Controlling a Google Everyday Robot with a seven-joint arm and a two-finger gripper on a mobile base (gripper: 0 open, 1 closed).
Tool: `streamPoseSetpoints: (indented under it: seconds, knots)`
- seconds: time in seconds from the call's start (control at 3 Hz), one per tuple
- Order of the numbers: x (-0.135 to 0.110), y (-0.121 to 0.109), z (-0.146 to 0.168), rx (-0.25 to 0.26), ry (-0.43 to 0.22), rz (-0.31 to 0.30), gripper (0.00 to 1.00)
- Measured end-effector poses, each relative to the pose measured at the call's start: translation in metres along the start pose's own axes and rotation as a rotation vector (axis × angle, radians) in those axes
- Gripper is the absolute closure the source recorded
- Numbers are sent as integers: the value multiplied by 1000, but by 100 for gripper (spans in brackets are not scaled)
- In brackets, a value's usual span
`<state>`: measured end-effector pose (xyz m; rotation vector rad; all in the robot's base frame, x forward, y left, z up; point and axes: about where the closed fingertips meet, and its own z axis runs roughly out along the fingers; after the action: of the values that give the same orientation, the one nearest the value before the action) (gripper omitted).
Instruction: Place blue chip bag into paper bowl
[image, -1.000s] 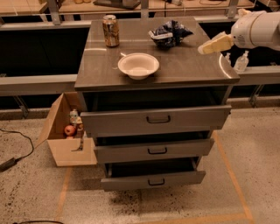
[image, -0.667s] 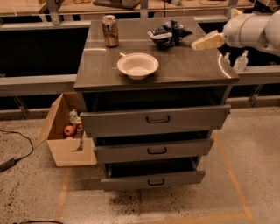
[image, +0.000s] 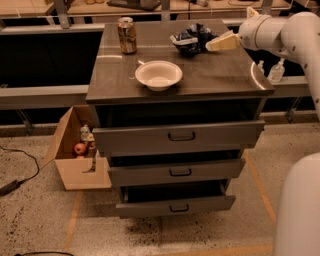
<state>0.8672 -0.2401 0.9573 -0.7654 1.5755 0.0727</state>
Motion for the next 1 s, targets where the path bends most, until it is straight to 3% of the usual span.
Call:
streamPoseSetpoints:
  seconds: [0.67, 1.0]
  knots:
    - [7, 0, 49, -5, -19, 90, 0]
    - [18, 2, 66, 0, -20, 174, 0]
